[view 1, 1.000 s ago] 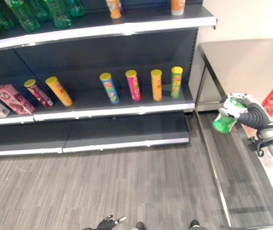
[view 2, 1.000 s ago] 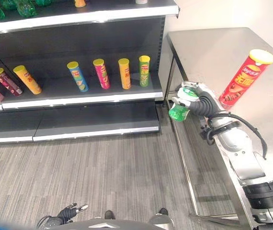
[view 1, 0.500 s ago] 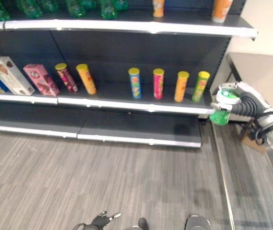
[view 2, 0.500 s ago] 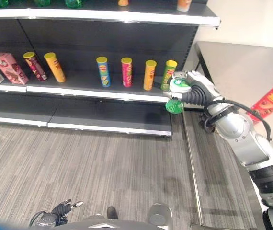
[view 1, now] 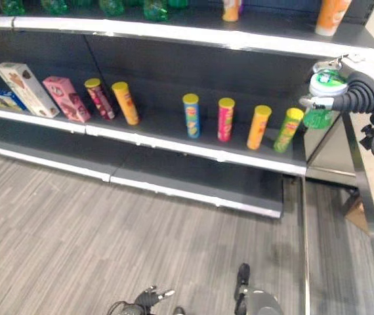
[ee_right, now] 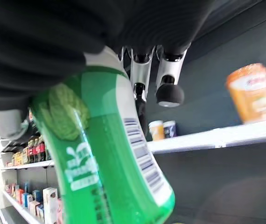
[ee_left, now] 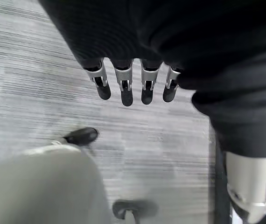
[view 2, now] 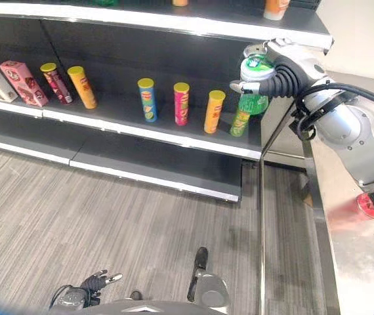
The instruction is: Put the goods on the table back onto the shelves and tidy them up.
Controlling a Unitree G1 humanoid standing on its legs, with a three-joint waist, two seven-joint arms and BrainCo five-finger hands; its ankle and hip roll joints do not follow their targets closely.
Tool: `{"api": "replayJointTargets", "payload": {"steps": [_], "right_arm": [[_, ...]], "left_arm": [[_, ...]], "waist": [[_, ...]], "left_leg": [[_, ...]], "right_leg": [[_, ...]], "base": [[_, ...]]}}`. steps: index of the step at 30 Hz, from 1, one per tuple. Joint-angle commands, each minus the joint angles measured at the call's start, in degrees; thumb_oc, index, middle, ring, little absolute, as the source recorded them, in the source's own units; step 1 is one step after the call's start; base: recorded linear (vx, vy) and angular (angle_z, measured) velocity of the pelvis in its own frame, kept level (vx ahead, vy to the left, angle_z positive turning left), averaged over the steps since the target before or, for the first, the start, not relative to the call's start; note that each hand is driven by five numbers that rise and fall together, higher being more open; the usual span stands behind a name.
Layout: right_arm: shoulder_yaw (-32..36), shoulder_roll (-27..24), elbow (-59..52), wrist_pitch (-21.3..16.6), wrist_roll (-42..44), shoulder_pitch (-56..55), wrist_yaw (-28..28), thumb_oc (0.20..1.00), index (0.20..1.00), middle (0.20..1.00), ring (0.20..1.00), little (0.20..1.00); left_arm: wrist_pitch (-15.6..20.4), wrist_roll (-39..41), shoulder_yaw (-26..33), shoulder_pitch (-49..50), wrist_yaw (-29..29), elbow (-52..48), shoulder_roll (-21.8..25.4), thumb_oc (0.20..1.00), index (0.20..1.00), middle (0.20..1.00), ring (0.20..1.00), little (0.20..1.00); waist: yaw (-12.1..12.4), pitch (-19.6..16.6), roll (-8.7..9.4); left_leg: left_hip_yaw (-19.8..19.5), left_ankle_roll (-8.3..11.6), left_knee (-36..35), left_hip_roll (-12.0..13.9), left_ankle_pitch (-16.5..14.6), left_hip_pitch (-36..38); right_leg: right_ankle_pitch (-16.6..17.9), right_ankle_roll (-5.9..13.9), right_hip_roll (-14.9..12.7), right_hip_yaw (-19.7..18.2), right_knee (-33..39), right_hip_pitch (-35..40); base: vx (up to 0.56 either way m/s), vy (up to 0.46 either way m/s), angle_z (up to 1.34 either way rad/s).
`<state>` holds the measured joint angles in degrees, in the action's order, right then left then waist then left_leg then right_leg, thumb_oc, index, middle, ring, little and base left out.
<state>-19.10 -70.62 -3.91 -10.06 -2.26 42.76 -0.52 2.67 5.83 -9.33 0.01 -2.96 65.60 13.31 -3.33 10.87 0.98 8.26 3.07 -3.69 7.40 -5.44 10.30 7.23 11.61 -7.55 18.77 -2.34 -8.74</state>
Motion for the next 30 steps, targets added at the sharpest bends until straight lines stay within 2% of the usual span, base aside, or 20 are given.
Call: {"api": "replayJointTargets", "payload": {"steps": [1, 4, 6, 7, 10, 11, 12, 13, 14, 15, 16, 17, 18, 20, 22, 24, 25, 26, 28, 30], "right_arm": [[-3.2, 0.3, -0.4, -0.7, 1.7, 4.0, 1.0, 0.2, 0.2, 0.2, 0.2, 0.2], [-5.2, -0.1, -0.7, -0.9, 2.4, 6.6, 0.6, 0.2, 0.2, 0.2, 0.2, 0.2], [-5.2, -0.6, -0.1, -0.8, 2.9, 7.0, 0.7, 0.2, 0.2, 0.2, 0.2, 0.2], [-4.8, -0.4, 0.1, -0.6, 3.0, 6.8, 0.9, 0.2, 0.2, 0.2, 0.2, 0.2], [-4.2, 0.1, 0.2, -0.3, 3.4, 6.9, 1.1, 0.2, 0.2, 0.2, 0.2, 0.2], [-4.1, 0.3, 0.8, -0.1, 3.4, 6.3, 1.2, 0.2, 0.2, 0.2, 0.2, 0.2], [-4.0, 0.3, 0.8, -0.1, 3.4, 6.2, 1.2, 0.2, 0.2, 0.2, 0.2, 0.2], [-3.9, -0.7, 0.9, 0.4, 3.4, 5.2, 0.8, 0.2, 0.2, 0.2, 0.2, 0.2], [-3.8, -0.7, 0.9, 0.4, 3.4, 5.1, 0.8, 0.2, 0.2, 0.2, 0.2, 0.2], [-2.8, -1.0, 0.2, 0.3, 3.9, 3.6, 0.4, 0.2, 0.2, 0.2, 0.2, 0.2], [-2.6, -1.0, 0.2, 0.3, 3.9, 3.5, 0.4, 0.2, 0.2, 0.2, 0.2, 0.2], [-1.7, -0.6, -0.4, -0.1, 4.4, 2.6, 0.4, 0.2, 0.2, 0.2, 0.2, 0.2], [-1.5, -0.6, -0.4, -0.1, 4.4, 2.5, 0.4, 0.2, 0.2, 0.2, 0.2, 0.2], [-1.3, 0.3, 0.0, -0.5, 5.1, 2.8, 0.7, 0.2, 0.2, 0.2, 0.2, 0.2], [-1.8, 0.5, 0.7, -0.7, 5.5, 3.9, 1.1, 0.2, 0.2, 0.2, 0.2, 0.2], [-3.6, 2.3, 1.5, -0.3, 5.4, 5.8, 1.0, 0.2, 0.2, 0.2, 0.2, 0.2], [-5.2, 3.8, 3.1, 0.1, 5.1, 7.9, 1.3, 0.2, 0.2, 0.2, 0.2, 0.2], [-5.5, 3.8, 3.2, 0.1, 5.1, 8.1, 1.3, 0.2, 0.2, 0.2, 0.2, 0.2], [-7.8, 5.7, 5.1, 0.8, 3.9, 11.6, 2.2, 0.2, 0.2, 0.2, 0.2, 0.2], [-8.0, 6.1, 5.2, 0.9, 3.7, 12.5, 2.6, 0.2, 0.2, 0.2, 0.2, 0.2]], "left_arm": [[1.2, -0.9, -0.5, 0.2, 0.4, -0.3, 3.6, 1.0, 1.0, 1.0, 1.0, 1.0], [1.2, -0.5, -1.0, 0.1, 0.6, -0.1, 3.3, 1.0, 1.0, 1.0, 1.0, 1.0], [0.8, 0.0, -1.3, 0.0, 0.3, -0.5, 3.4, 1.0, 1.0, 1.0, 1.0, 1.0], [0.7, 0.3, -1.4, 0.2, 0.2, -0.7, 3.5, 1.0, 1.0, 1.0, 1.0, 1.0], [0.3, 1.4, -1.1, 0.4, 0.3, -1.7, 3.7, 1.0, 1.0, 1.0, 1.0, 1.0], [0.1, 1.7, -0.7, 0.3, 0.7, -1.6, 3.7, 1.0, 1.0, 1.0, 1.0, 1.0], [0.1, 1.7, -0.7, 0.3, 0.7, -1.6, 3.8, 1.0, 1.0, 1.0, 1.0, 1.0], [0.0, 2.8, -0.2, 0.5, 0.6, -1.0, 3.8, 1.0, 1.0, 1.0, 1.0, 1.0], [0.0, 2.8, -0.2, 0.5, 0.6, -1.0, 3.8, 1.0, 1.0, 1.0, 1.0, 1.0], [-0.1, 2.4, 0.7, 1.0, 0.4, -0.3, 3.9, 1.0, 1.0, 1.0, 1.0, 1.0], [-0.1, 2.4, 0.6, 1.0, 0.4, -0.3, 3.9, 1.0, 1.0, 1.0, 1.0, 1.0], [0.0, 2.4, 0.8, 1.6, 0.2, -0.2, 4.1, 1.0, 1.0, 1.0, 1.0, 1.0], [0.0, 2.4, 0.8, 1.6, 0.2, -0.2, 4.1, 1.0, 1.0, 1.0, 1.0, 1.0], [0.4, 2.7, 0.9, 2.1, 0.6, 0.2, 4.3, 1.0, 1.0, 1.0, 1.0, 1.0], [0.5, 3.9, 0.9, 2.2, 1.0, 0.4, 4.4, 1.0, 1.0, 1.0, 1.0, 1.0], [0.7, 4.0, 1.1, 2.9, 1.5, 1.0, 3.6, 1.0, 1.0, 1.0, 1.0, 1.0], [0.9, 3.9, 1.0, 2.9, 1.7, 1.4, 3.4, 1.0, 1.0, 1.0, 1.0, 1.0], [0.9, 3.9, 1.1, 2.9, 1.7, 1.4, 3.4, 1.0, 1.0, 1.0, 1.0, 1.0], [1.1, 3.5, 0.8, 2.3, 2.2, 1.6, 3.5, 1.0, 1.0, 1.0, 1.0, 1.0], [1.2, 3.4, 0.8, 2.0, 2.5, 1.6, 3.6, 1.0, 1.0, 1.0, 1.0, 1.0]], "waist": [[1.0, -2.1, 3.13], [0.8, -2.8, 2.18], [0.1, -3.4, 1.59], [0.2, -3.2, 1.66], [1.1, -1.8, 2.36], [2.0, -0.7, 3.45], [2.0, -0.7, 3.47], [2.6, 0.3, 3.92], [2.6, 0.3, 4.11], [3.5, 0.4, 4.22], [3.5, 0.3, 4.42], [4.3, 0.3, 3.84], [4.2, 0.1, 4.08], [5.4, 0.1, 3.13], [6.1, -0.2, 2.69], [6.5, -1.9, 1.88], [6.8, -3.0, 1.9], [6.9, -3.0, 1.9], [7.1, -3.9, 2.26], [7.1, -4.2, 2.4]], "left_leg": [[0.2, 0.49, 4.9, -7.6, -7.2, 5.0], [-0.1, 1.8, 6.6, -6.5, -7.1, 5.0], [0.8, 5.43, 14.0, -3.2, -3.3, 3.1], [0.7, 6.39, 19.5, -2.0, -1.1, 0.7], [-1.6, 8.38, 34.4, -1.5, 6.7, -5.9], [-1.9, 8.76, 41.9, -1.7, 9.5, -9.2], [-1.9, 8.75, 42.1, -1.7, 9.4, -9.4], [0.1, 7.07, 41.8, 1.4, 7.9, -12.0], [0.1, 6.97, 41.6, 1.2, 8.1, -12.1], [2.0, 4.93, 32.2, 4.0, 3.7, -14.4], [2.0, 4.83, 31.8, 3.8, 4.0, -14.4], [1.3, 4.92, 21.6, 4.7, 4.2, -15.3], [1.4, 4.84, 21.0, 4.4, 4.7, -15.3], [-2.4, 6.3, 10.8, 4.9, 9.8, -16.1], [-4.5, 7.63, 7.0, 4.9, 12.1, -16.9], [-3.6, 7.78, 4.0, 4.2, 11.1, -14.2], [-1.1, 7.46, 3.4, 3.5, 10.6, -12.5], [-0.9, 7.44, 3.3, 3.5, 10.6, -12.3], [2.7, 6.3, 2.0, 2.1, 9.5, -9.9], [3.6, 5.87, 1.6, 1.6, 9.1, -9.5]], "right_leg": [[3.1, -0.3, -2.0, -2.6, 5.2, -1.1], [1.1, -1.48, -1.1, -2.4, 3.5, -0.8], [-2.0, -3.46, 0.5, -1.0, 3.0, 1.6], [-3.2, -4.47, 0.9, -0.8, 3.0, 3.0], [-5.7, -7.03, 2.4, -0.7, 4.3, 7.5], [-6.9, -8.09, 2.4, -1.0, 4.9, 9.7], [-6.9, -8.11, 2.4, -0.9, 4.9, 9.7], [-8.4, -8.29, 3.0, -1.0, 5.5, 11.8], [-8.3, -8.25, 2.8, -1.0, 5.5, 11.7], [-9.3, -7.42, 2.7, -1.6, 5.9, 13.6], [-9.3, -7.37, 2.4, -1.6, 5.9, 13.4], [-10.2, -7.01, 2.2, -2.5, 5.7, 14.1], [-10.1, -6.98, 1.9, -2.5, 5.7, 13.9], [-11.3, -6.8, 2.7, -4.1, 6.0, 15.6], [-12.1, -6.31, 2.8, -5.0, 6.1, 17.4], [-12.7, -4.98, 2.0, -6.5, 6.4, 19.2], [-12.6, -4.16, 0.5, -6.8, 6.3, 19.9], [-12.6, -4.12, 0.4, -6.9, 6.3, 20.0], [-11.7, -2.56, -2.0, -7.7, 5.5, 19.3], [-11.5, -2.16, -2.7, -8.0, 5.1, 18.9]], "base": [[0.22, -0.118, 0.25], [0.23, -0.127, 0.25], [0.27, -0.228, 0.28], [0.16, -0.169, 0.54], [0.14, -0.154, 0.6], [0.12, -0.136, 0.03], [0.19, -0.164, -0.15], [0.1, -0.074, -0.17], [0.31, -0.06, -0.22], [0.19, 0.017, -0.17], [0.32, 0.098, -0.04], [0.12, 0.085, 0.01], [0.21, 0.147, 0.03], [0.22, 0.144, -0.15], [0.28, 0.143, -0.64], [0.42, 0.296, -0.71], [0.35, 0.287, -0.89], [0.3, 0.286, -0.86], [0.2, 0.257, -0.54], [0.11, 0.171, -0.47]]}}
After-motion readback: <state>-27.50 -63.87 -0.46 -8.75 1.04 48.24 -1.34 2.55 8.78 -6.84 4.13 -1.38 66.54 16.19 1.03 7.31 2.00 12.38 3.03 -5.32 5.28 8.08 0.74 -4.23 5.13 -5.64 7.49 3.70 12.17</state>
